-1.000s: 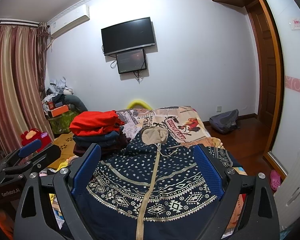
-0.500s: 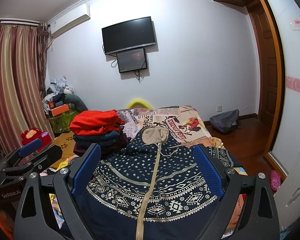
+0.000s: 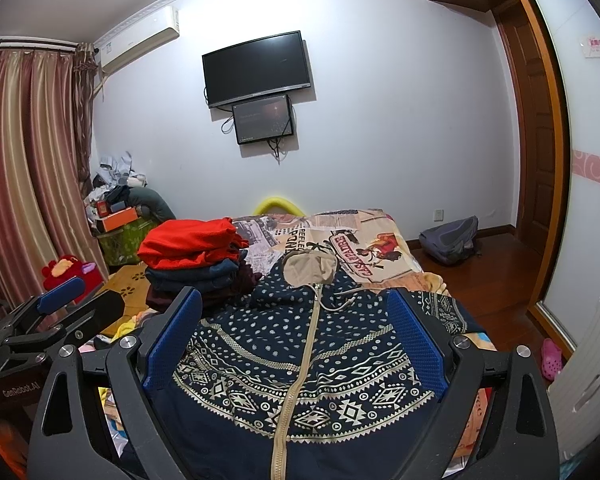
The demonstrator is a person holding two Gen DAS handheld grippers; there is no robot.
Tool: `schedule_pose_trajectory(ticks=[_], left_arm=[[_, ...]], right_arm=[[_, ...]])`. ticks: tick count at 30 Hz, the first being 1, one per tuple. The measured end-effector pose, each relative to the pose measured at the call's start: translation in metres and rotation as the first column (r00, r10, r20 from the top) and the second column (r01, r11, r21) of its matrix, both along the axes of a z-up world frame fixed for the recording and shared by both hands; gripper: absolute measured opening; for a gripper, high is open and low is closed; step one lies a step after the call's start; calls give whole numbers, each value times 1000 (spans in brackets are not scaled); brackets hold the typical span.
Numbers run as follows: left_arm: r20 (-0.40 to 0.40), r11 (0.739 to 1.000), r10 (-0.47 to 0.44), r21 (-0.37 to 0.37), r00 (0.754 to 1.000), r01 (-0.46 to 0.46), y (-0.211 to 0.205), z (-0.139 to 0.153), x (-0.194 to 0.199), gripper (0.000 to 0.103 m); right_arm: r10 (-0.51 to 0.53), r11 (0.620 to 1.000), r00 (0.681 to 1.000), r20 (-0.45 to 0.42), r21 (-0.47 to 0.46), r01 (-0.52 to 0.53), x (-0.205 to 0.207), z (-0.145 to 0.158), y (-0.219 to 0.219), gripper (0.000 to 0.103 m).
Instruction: Fold large clothes
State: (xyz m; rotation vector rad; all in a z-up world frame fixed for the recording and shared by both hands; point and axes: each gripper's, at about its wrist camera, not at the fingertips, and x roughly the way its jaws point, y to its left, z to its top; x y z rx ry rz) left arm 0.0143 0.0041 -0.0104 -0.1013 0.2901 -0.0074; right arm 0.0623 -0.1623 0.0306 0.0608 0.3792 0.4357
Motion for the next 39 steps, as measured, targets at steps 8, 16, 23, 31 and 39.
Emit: schedule_pose_trajectory(ticks=[8, 16, 23, 31, 39], left_arm=[[-4, 1000, 3, -6, 1000, -3, 2, -2, 2, 103], [-8, 1000, 7, -9, 1000, -7, 3, -4, 6, 103], [-18, 1000, 8, -19, 1000, -8, 8, -7, 13, 103], [-24, 999, 26, -22, 999, -27, 24, -11, 28, 103], [-8, 983, 182, -33, 983, -183, 88, -7, 53, 103]], right_arm=[[0, 1000, 1000, -8, 1, 0, 3, 0, -1, 92], [1, 1000, 1000, -13, -3, -1, 6, 0, -2, 92], [-5, 1000, 1000, -22, -9, 5, 12, -2, -1, 92], [-14, 999, 999, -37, -35, 12, 31, -5, 5, 92], [-27, 997, 998, -51, -77, 23, 63, -9, 16, 92]])
